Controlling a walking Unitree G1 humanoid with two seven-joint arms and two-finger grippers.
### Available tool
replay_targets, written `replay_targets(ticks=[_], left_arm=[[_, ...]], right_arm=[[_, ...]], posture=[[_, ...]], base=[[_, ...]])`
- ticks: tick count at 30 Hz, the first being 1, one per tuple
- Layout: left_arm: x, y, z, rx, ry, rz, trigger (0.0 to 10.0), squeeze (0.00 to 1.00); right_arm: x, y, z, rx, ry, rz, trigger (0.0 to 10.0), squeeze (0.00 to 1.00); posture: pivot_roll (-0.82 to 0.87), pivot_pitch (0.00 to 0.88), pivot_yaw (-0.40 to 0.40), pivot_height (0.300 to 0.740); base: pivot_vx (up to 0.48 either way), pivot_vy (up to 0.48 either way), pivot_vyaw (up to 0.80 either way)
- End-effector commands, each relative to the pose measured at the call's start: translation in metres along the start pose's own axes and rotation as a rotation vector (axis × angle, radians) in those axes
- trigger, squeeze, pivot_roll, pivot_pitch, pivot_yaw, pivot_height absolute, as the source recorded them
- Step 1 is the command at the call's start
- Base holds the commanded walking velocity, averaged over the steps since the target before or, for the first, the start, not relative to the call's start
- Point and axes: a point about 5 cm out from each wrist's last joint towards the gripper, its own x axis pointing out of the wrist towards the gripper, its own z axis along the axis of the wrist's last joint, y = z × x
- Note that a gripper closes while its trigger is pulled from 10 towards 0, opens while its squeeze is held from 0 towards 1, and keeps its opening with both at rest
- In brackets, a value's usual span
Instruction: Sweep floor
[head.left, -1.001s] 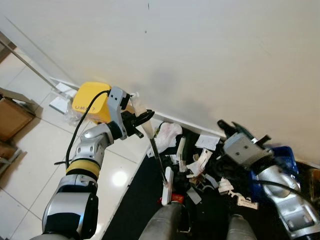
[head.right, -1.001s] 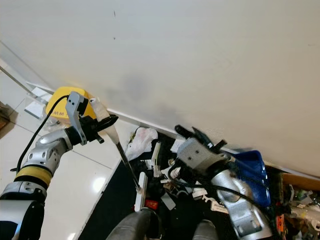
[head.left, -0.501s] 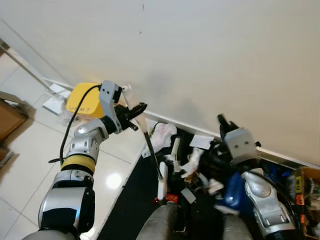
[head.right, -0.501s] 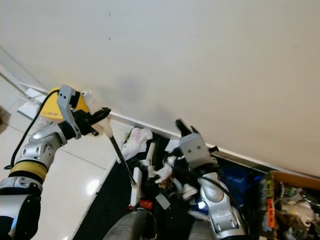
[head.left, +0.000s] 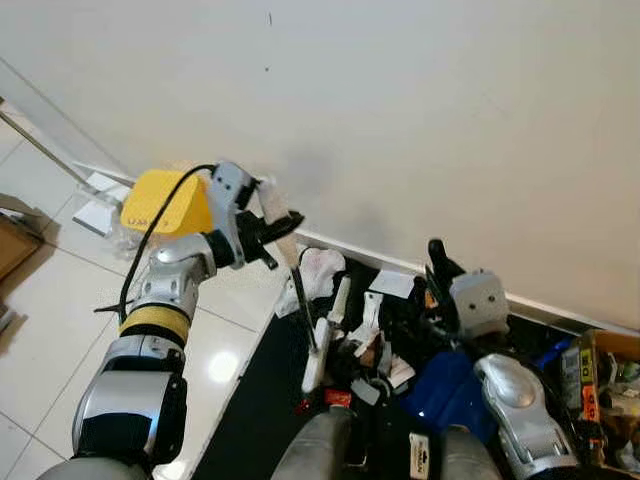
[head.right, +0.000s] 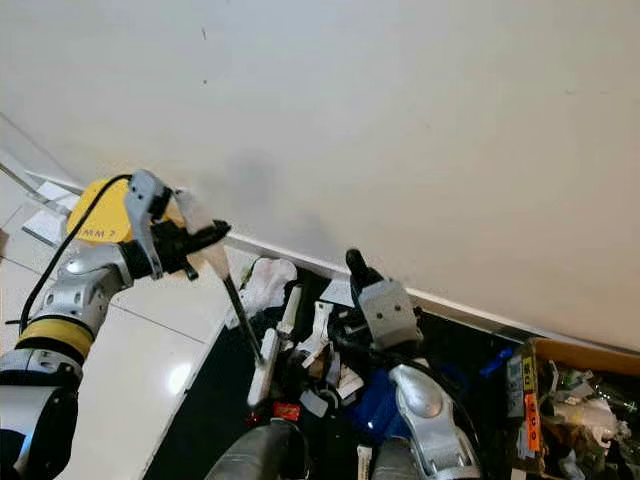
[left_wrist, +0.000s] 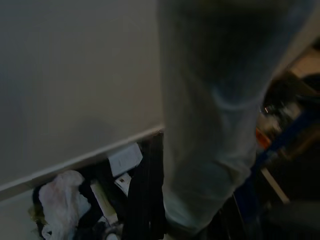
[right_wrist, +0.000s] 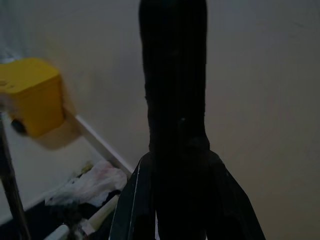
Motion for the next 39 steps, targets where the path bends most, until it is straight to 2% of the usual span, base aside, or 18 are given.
replay_targets(ticks=[1,8,10,11,14,17,18,19,20,21,23,24,26,29,32,33,35,39], left_arm=[[-0.012,0.008,0.007,0.065,0.028,0.004,10.0,0.00],[-0.008,0.007,0.003,0.078,0.072,-0.025,10.0,0.00],[-0.006,0.007,0.000,0.080,0.078,0.005,10.0,0.00],[-0.002,0.010,-0.006,0.071,0.070,0.112,10.0,0.00],[-0.001,0.011,-0.007,0.064,0.064,0.156,10.0,0.00],[0.000,0.012,-0.010,0.018,0.037,0.210,10.0,0.00],[0.002,0.012,-0.013,-0.012,0.023,0.228,10.0,0.00],[0.002,0.012,-0.013,-0.012,0.023,0.228,10.0,0.00],[0.005,0.010,-0.014,-0.038,0.000,0.232,10.0,0.00],[0.005,0.010,-0.014,-0.038,0.000,0.232,10.0,0.00],[0.012,0.006,-0.012,-0.106,-0.066,0.220,10.0,0.00],[0.012,0.006,-0.012,-0.106,-0.066,0.220,10.0,0.00],[0.023,0.000,-0.009,-0.174,-0.127,0.175,10.0,0.00],[0.037,-0.007,-0.005,-0.236,-0.175,0.125,10.0,0.00],[0.047,-0.014,-0.004,-0.272,-0.195,0.085,10.0,0.00],[0.055,-0.021,-0.004,-0.289,-0.196,0.046,10.0,0.00],[0.062,-0.027,-0.004,-0.308,-0.203,0.001,10.0,0.00],[0.070,-0.036,-0.001,-0.345,-0.230,-0.065,10.0,0.00]], right_arm=[[-0.013,0.019,-0.020,0.031,0.105,0.099,10.0,0.00],[-0.016,0.017,-0.029,-0.035,0.132,0.235,10.0,0.00],[-0.015,0.014,-0.032,-0.053,0.142,0.269,10.0,0.00],[-0.016,0.006,-0.038,-0.086,0.165,0.340,10.0,0.00],[-0.016,0.002,-0.039,-0.094,0.172,0.354,10.0,0.00],[-0.017,-0.013,-0.040,-0.130,0.182,0.337,10.0,0.00],[-0.017,-0.027,-0.041,-0.155,0.186,0.297,10.0,0.00],[-0.017,-0.027,-0.041,-0.155,0.186,0.297,10.0,0.00],[-0.016,-0.039,-0.039,-0.163,0.184,0.251,10.0,0.00],[-0.016,-0.039,-0.039,-0.163,0.184,0.251,10.0,0.00],[-0.012,-0.059,-0.035,-0.187,0.174,0.161,10.0,0.00],[-0.012,-0.059,-0.035,-0.187,0.174,0.161,10.0,0.00],[-0.009,-0.069,-0.032,-0.215,0.150,0.083,10.0,0.00],[-0.006,-0.067,-0.031,-0.215,0.125,0.036,10.0,0.00],[-0.004,-0.056,-0.031,-0.185,0.113,0.066,10.0,0.00],[-0.004,-0.041,-0.031,-0.148,0.102,0.126,10.0,0.00],[-0.004,-0.029,-0.030,-0.130,0.087,0.167,10.0,0.00],[-0.003,-0.020,-0.027,-0.114,0.067,0.197,10.0,0.00]], posture=[[0.09,0.277,0.186,0.740],[0.10,0.287,0.189,0.740],[0.10,0.291,0.189,0.740],[0.10,0.294,0.189,0.740],[0.10,0.298,0.189,0.740],[0.10,0.302,0.186,0.740],[0.11,0.306,0.185,0.740],[0.11,0.306,0.185,0.740],[0.11,0.306,0.185,0.740],[0.11,0.306,0.185,0.740],[0.10,0.311,0.185,0.740],[0.10,0.311,0.185,0.740],[0.09,0.313,0.183,0.740],[0.09,0.317,0.185,0.740],[0.09,0.319,0.184,0.740],[0.09,0.321,0.186,0.740],[0.08,0.324,0.186,0.740],[0.08,0.325,0.188,0.740]], base=[[0.000,0.000,0.00],[0.000,0.000,0.00],[0.000,0.000,0.00],[0.000,0.000,0.00],[0.000,0.000,0.00],[0.000,0.000,0.00],[0.000,0.000,0.00],[0.000,0.000,0.00],[0.000,0.000,0.00],[0.000,0.000,0.00],[0.000,0.000,0.00],[0.000,0.000,0.00],[0.000,0.000,0.00],[0.000,0.000,0.00],[0.000,0.000,0.00],[0.000,0.000,0.00],[0.000,0.000,0.00],[0.000,0.000,0.00]])
